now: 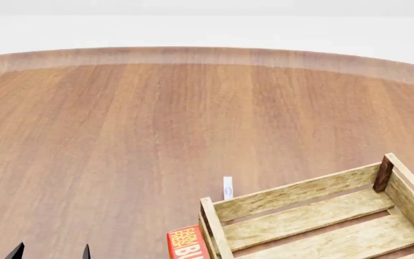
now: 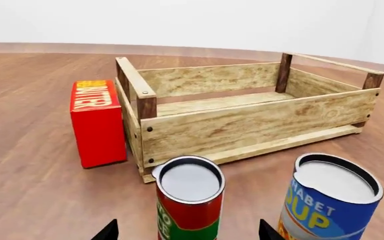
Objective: Pick up the tomato sauce, and put it in the wooden tray.
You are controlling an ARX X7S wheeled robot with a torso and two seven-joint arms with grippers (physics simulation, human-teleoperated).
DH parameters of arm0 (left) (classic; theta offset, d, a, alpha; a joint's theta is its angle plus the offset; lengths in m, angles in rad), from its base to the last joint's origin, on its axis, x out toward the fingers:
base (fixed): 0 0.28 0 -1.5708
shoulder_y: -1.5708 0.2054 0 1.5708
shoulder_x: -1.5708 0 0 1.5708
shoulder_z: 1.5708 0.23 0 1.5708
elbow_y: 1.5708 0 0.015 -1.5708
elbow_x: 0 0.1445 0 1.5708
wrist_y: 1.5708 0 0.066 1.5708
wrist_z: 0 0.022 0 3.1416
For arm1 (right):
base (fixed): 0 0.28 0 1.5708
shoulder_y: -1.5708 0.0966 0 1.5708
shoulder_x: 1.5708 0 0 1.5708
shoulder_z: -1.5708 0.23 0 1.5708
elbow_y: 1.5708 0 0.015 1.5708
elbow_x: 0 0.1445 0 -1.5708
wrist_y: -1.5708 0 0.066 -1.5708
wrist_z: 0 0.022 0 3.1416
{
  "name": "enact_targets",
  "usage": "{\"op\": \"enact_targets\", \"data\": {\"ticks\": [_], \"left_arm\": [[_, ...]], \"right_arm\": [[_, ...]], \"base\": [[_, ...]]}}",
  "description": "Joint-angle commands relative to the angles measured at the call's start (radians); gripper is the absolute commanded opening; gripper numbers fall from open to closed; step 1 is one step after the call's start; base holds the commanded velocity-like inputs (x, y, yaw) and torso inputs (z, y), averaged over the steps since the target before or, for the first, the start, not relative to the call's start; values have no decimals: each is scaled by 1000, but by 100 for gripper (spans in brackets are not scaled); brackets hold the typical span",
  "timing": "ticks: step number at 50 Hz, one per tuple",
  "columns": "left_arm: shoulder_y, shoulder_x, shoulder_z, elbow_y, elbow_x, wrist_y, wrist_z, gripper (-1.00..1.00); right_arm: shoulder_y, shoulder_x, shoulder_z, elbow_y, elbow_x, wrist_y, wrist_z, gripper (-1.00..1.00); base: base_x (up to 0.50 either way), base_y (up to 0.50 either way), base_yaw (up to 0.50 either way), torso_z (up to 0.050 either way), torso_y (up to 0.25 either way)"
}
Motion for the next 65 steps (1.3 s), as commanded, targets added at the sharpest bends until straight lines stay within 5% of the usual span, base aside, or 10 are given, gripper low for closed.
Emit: {"op": "enact_targets", "data": {"ticks": [1, 65], "left_arm": [[-1, -4, 5, -2, -1, 3, -6, 100], [-6, -22, 31, -4, -17, 11, -27, 100]], "right_arm": [[42, -1, -3, 2, 3, 56, 1, 100], [233, -47, -22, 234, 22, 110, 20, 100]], "base": [[0, 0, 0, 0, 0], [0, 0, 0, 0, 0]]}}
